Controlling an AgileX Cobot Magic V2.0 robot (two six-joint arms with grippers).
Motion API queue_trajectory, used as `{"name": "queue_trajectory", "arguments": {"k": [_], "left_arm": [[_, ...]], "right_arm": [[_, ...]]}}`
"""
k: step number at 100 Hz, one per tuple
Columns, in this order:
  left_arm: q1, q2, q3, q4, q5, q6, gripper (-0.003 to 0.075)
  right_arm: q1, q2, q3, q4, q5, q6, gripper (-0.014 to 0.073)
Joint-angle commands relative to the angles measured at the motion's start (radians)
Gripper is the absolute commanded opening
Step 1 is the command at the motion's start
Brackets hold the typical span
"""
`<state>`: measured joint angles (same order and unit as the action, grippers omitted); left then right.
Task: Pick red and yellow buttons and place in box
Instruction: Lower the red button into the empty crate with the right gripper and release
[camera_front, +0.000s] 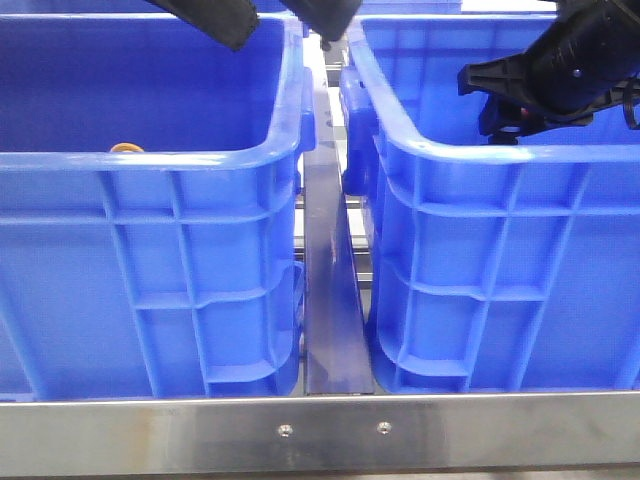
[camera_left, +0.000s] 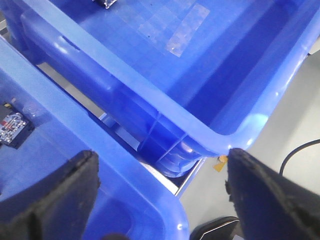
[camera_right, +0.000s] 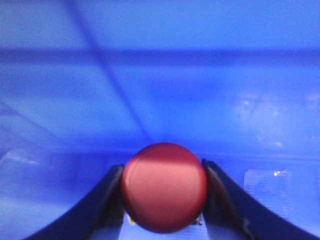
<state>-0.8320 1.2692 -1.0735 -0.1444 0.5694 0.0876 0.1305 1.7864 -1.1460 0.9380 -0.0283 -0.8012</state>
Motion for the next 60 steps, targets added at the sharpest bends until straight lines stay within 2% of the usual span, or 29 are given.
{"name": "queue_trajectory", "arguments": {"k": [1, 11, 19, 45, 60], "left_arm": [[-0.008, -0.031, -0.028, -0.016, -0.061, -0.004, 0.0511], [-0.008, -0.031, -0.028, -0.016, -0.061, -0.004, 0.0511], [-0.008, -0.031, -0.028, -0.016, -0.059, -0.004, 0.0511], [-0.008, -0.031, -0.028, -0.016, -0.057, -0.004, 0.0511], [-0.008, -0.031, -0.028, -0.016, -0.057, -0.004, 0.0511]], "right_arm": [[-0.005, -0.041, -0.031, -0.009, -0.033, -0.008, 0.0312], [-0.005, -0.041, -0.031, -0.009, -0.029, -0.008, 0.0503], [-0.005, -0.041, -0.031, -0.009, -0.029, -0.008, 0.0577], [-0.005, -0.078, -0.03, -0.009, -0.02, -0.008, 0.0589], [-0.005, -0.151, -0.01, -0.009, 0.05, -0.008, 0.0589]]}}
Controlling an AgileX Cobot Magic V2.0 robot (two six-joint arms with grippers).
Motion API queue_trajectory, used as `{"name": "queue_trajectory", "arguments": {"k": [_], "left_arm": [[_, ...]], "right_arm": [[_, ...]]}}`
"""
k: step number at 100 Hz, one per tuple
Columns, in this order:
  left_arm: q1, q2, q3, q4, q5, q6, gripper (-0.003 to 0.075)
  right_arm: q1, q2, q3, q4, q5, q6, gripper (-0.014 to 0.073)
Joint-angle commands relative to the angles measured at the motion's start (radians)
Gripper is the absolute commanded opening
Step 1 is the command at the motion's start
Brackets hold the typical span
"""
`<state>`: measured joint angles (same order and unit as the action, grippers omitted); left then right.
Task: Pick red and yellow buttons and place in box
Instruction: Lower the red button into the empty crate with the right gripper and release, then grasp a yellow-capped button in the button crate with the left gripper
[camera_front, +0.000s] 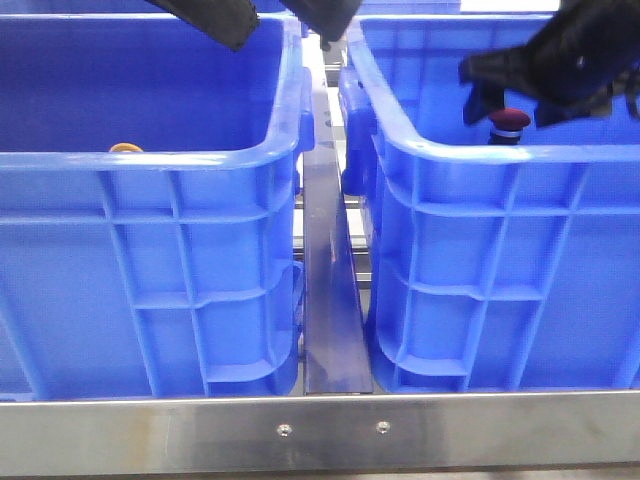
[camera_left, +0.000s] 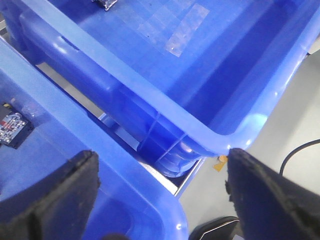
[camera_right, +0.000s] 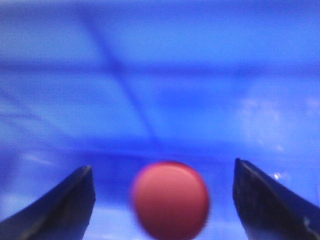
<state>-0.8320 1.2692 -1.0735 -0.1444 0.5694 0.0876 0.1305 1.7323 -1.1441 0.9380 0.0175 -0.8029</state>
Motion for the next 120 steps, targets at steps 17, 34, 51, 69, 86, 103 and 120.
{"name": "queue_trajectory", "arguments": {"k": [17, 34, 51, 69, 86, 103, 120], "left_arm": [[-0.008, -0.031, -0.028, -0.016, -0.057, -0.006, 0.0511], [-0.008, -0.031, -0.028, -0.016, -0.045, -0.006, 0.0511], [-0.006, -0.031, -0.028, -0.016, -0.045, -0.006, 0.0511], [0.044, -0.031, -0.044, -0.016, -0.026, -0.088, 0.051], [0.167, -0.031, -0.101, -0.005, 0.097, -0.143, 0.051], [0.313, -0.024, -0.158, 0.032, 0.215, -0.219, 0.051], [0.405, 0.058, -0.219, 0.176, 0.39, -0.301, 0.0509]], "right_arm": [[-0.005, -0.211, 0.069, -0.009, 0.016, -0.006, 0.0543], [-0.005, -0.376, 0.191, -0.009, 0.016, -0.006, 0.0505], [-0.005, -0.563, 0.31, -0.009, 0.019, -0.006, 0.0505], [-0.005, -0.749, 0.392, -0.018, 0.023, -0.006, 0.0505], [-0.005, -0.863, 0.408, -0.018, 0.068, -0.006, 0.0505], [-0.005, -0.908, 0.408, -0.018, 0.101, -0.006, 0.0505], [-0.005, -0.908, 0.408, -0.018, 0.104, -0.006, 0.0505]]}}
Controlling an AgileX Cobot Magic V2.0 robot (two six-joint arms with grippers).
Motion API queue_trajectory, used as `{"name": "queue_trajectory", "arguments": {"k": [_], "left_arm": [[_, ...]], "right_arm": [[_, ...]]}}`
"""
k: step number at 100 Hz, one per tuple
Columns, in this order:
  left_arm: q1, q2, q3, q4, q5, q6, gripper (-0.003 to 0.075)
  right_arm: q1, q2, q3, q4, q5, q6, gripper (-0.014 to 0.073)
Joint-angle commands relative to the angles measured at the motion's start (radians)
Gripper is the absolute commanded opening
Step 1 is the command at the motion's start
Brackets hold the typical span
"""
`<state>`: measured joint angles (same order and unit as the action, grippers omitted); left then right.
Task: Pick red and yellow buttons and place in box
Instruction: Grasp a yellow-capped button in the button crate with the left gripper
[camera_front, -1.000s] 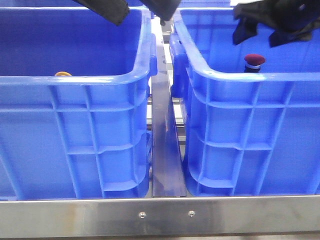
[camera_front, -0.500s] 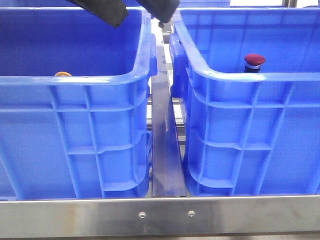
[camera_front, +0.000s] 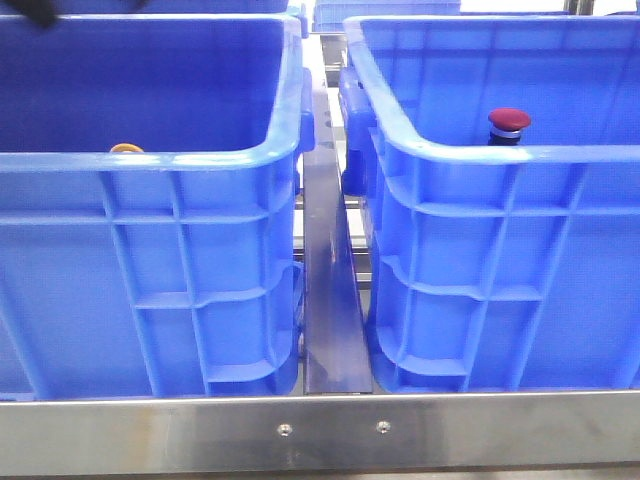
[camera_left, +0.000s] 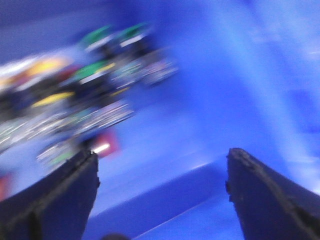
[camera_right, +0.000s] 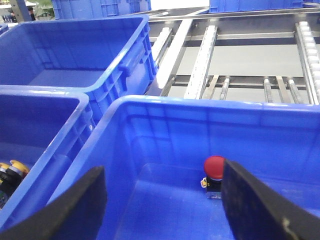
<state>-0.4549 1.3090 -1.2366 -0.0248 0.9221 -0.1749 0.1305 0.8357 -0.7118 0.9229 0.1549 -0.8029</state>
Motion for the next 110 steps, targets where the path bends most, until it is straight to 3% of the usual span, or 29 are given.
{"name": "queue_trajectory", "arguments": {"k": [1, 37, 88, 100, 110], "left_arm": [[0.032, 0.023, -0.058, 0.065, 0.048, -0.039, 0.0509], [0.113, 0.275, -0.205, 0.086, 0.171, -0.039, 0.0509], [0.129, 0.494, -0.331, 0.049, 0.156, -0.012, 0.0489], [0.129, 0.507, -0.331, 0.049, 0.155, -0.012, 0.0417], [0.129, 0.507, -0.331, 0.051, 0.145, -0.012, 0.0283]], "right_arm": [[-0.005, -0.012, -0.024, -0.003, -0.034, -0.006, 0.0505], [-0.005, -0.012, -0.024, -0.003, -0.04, -0.006, 0.0505], [-0.005, -0.012, -0.024, -0.003, -0.039, -0.006, 0.0505], [-0.005, -0.012, -0.024, -0.003, -0.039, -0.006, 0.0505], [-0.005, -0.012, -0.024, -0.003, -0.039, -0.006, 0.0505]]}}
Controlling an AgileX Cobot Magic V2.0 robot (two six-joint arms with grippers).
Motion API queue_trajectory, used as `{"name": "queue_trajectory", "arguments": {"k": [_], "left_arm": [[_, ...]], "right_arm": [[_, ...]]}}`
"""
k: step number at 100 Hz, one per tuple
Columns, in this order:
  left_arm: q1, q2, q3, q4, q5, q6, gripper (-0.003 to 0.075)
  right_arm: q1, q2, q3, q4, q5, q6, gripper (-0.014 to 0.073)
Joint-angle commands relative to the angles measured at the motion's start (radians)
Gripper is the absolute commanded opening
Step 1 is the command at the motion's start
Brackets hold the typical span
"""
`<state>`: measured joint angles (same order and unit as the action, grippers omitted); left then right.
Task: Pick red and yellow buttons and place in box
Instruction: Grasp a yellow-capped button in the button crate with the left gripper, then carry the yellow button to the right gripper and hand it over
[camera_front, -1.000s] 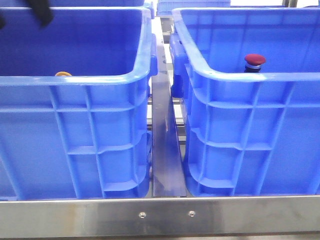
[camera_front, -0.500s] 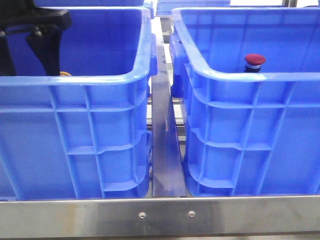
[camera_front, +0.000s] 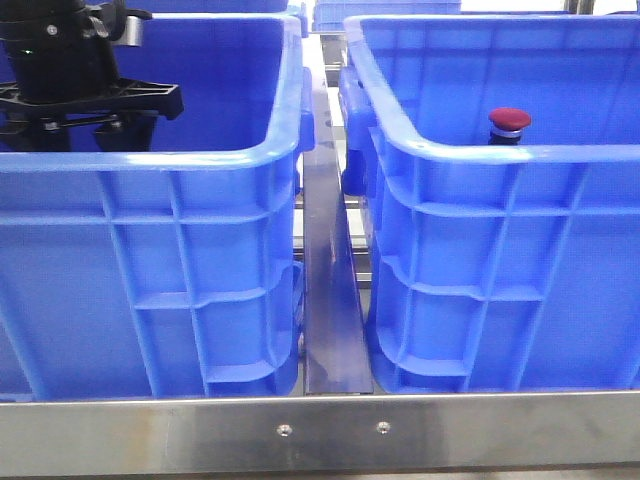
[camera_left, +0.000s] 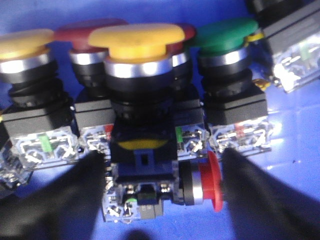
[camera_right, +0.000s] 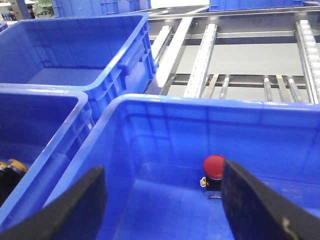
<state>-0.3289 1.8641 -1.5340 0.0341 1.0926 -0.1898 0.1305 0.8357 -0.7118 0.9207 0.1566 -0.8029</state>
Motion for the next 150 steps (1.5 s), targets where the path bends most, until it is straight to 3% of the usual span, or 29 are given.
{"name": "queue_trajectory", "arguments": {"k": [1, 14, 23, 74, 91, 117, 150], "left_arm": [[0.003, -0.048, -0.033, -0.008, -0.027, 0.003, 0.0274], [0.003, -0.048, -0.033, -0.008, -0.038, 0.003, 0.0135], [0.003, -0.048, -0.033, -0.003, -0.04, 0.003, 0.0103], [-0.058, -0.29, -0.033, -0.005, -0.148, 0.02, 0.0103], [-0.149, -0.376, -0.033, -0.069, -0.148, 0.152, 0.0103], [-0.305, -0.404, -0.033, -0.28, -0.1, 0.488, 0.0103], [-0.387, -0.377, -0.033, -0.301, -0.047, 0.538, 0.0103]], "right_arm": [[-0.005, -0.012, -0.024, -0.001, -0.041, -0.006, 0.0505], [-0.005, -0.012, -0.024, -0.001, -0.041, -0.006, 0.0505], [-0.005, -0.012, -0.024, -0.001, -0.041, -0.006, 0.0505], [-0.005, -0.011, -0.024, -0.001, -0.041, -0.006, 0.0505], [-0.005, -0.011, -0.024, -0.001, -0.041, -0.006, 0.0505], [-0.005, -0.011, -0.024, -0.001, -0.041, -0.006, 0.0505], [-0.005, -0.009, -0.034, 0.052, 0.006, -0.006, 0.0505]]}}
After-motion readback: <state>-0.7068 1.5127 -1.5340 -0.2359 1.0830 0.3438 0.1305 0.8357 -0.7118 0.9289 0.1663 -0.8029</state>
